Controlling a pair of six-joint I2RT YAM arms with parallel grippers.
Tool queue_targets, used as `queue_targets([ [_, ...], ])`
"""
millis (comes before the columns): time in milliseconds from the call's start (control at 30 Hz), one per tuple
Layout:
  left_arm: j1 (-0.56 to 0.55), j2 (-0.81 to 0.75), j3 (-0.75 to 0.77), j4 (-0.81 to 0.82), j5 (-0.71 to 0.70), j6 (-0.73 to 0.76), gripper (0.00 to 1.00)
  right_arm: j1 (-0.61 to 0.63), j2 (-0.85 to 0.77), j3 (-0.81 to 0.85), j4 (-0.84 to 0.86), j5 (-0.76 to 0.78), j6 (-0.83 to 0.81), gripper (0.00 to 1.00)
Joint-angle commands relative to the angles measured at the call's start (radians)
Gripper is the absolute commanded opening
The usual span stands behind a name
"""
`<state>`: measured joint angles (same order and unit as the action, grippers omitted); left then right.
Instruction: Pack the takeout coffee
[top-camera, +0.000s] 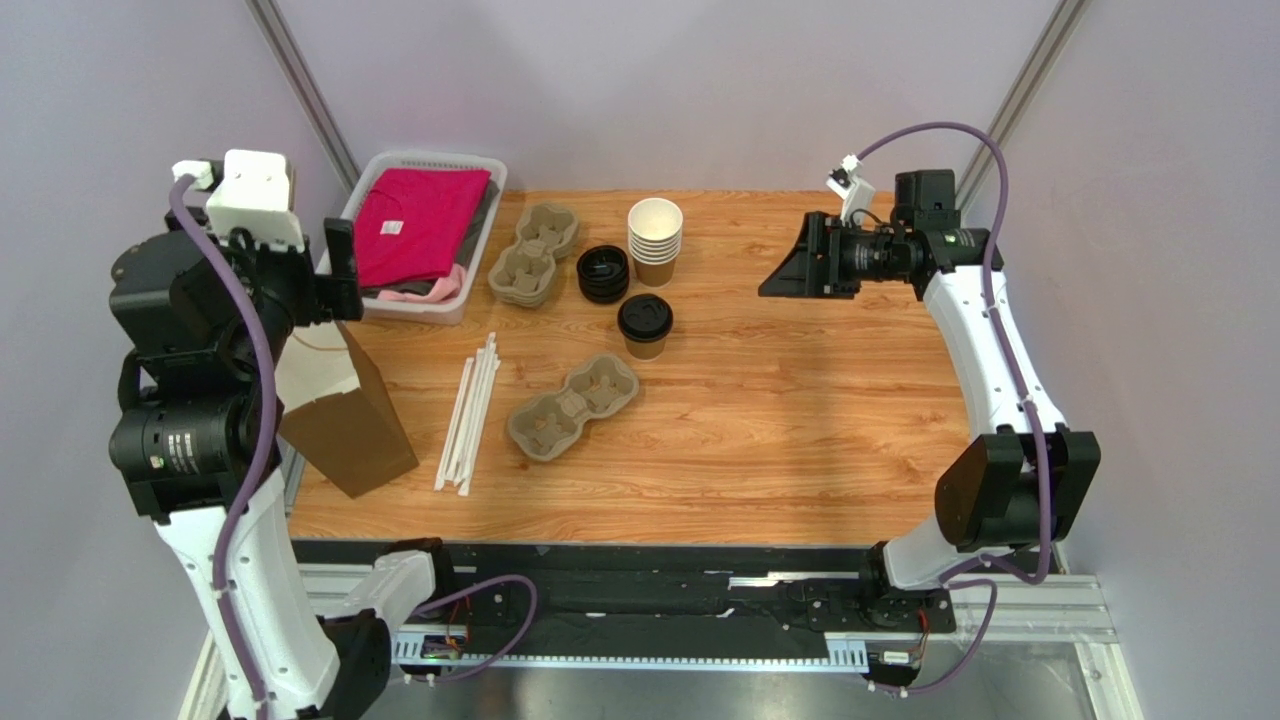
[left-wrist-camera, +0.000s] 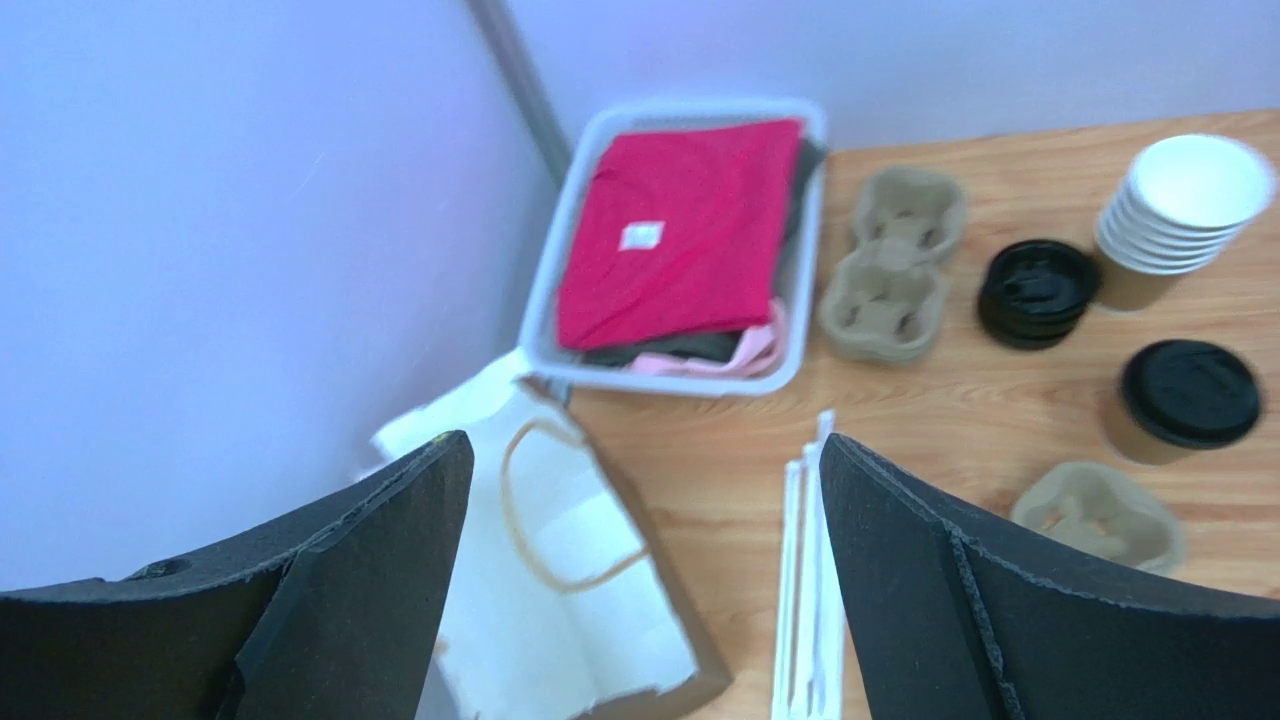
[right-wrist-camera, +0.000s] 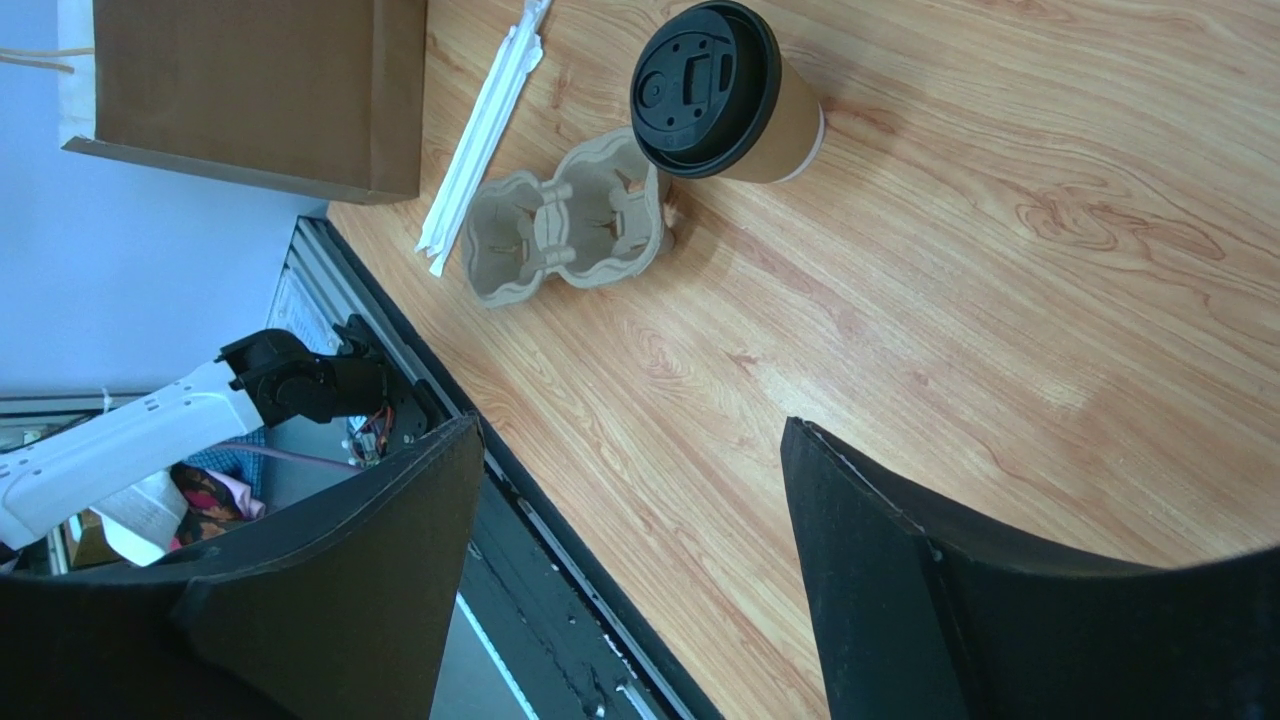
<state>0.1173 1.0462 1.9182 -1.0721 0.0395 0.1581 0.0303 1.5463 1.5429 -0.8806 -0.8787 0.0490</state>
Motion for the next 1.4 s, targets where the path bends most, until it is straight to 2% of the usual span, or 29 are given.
queue_targets([
  [0,0.07,-0.018,-0.071,-0.081,-0.18,0.014,0.94,0.002,-0.049,-0.023,-0.015,0.026,-0.04,0.77],
  [33,0.079,-0.038,-0.087,-0.068,-0.254,0.029,0.95,0.002,-0.058,-0.026,-0.017,0.024,-0.04,0.77],
  [100,0.119,-0.057,-0.128,-0.022,-0.308,0.053,0.95,0.002,-0.068,-0.035,-0.017,0.023,-0.038,0.77],
  [133,0.143,-0.067,-0.133,-0.012,-0.302,0.07,0.91,0.002,-0.074,-0.038,-0.018,0.015,-0.037,0.77],
  [267,0.292,-0.037,-0.122,-0.041,-0.231,0.112,0.82,0.003,-0.08,-0.041,-0.035,-0.002,-0.029,0.77],
  [400,0.387,-0.015,-0.166,-0.051,-0.143,0.162,0.74,0.003,-0.094,-0.044,-0.047,-0.014,-0.035,0.77],
  [600,0.51,0.012,-0.242,-0.025,-0.046,0.221,0.7,0.003,-0.111,-0.061,-0.047,-0.02,-0.031,0.77],
  [667,0.541,0.026,-0.246,-0.032,-0.007,0.23,0.7,0.003,-0.115,-0.064,-0.049,-0.022,-0.029,0.77],
  [933,0.542,0.101,-0.286,-0.048,0.115,0.279,0.7,0.003,-0.109,-0.06,-0.047,-0.02,-0.017,0.77],
  [1033,0.542,0.118,-0.286,-0.043,0.126,0.285,0.44,0.003,-0.114,-0.058,-0.049,-0.014,-0.014,0.77],
  [1067,0.544,0.12,-0.28,-0.04,0.132,0.284,0.25,0.002,-0.115,-0.06,-0.049,-0.011,-0.015,0.77],
  [1133,0.544,0.117,-0.248,-0.032,0.143,0.271,0.11,0.003,-0.121,-0.058,-0.05,-0.002,-0.017,0.77],
  [1167,0.542,0.112,-0.23,-0.02,0.154,0.265,0.0,0.002,-0.123,-0.056,-0.052,0.001,-0.017,0.77],
  [1300,0.541,0.121,-0.087,-0.014,0.261,0.204,0.0,0.003,-0.126,-0.041,-0.057,0.003,-0.02,0.77],
  [1367,0.53,0.136,0.022,-0.008,0.391,0.172,0.0,-0.001,-0.123,-0.027,-0.06,0.004,-0.017,0.77],
])
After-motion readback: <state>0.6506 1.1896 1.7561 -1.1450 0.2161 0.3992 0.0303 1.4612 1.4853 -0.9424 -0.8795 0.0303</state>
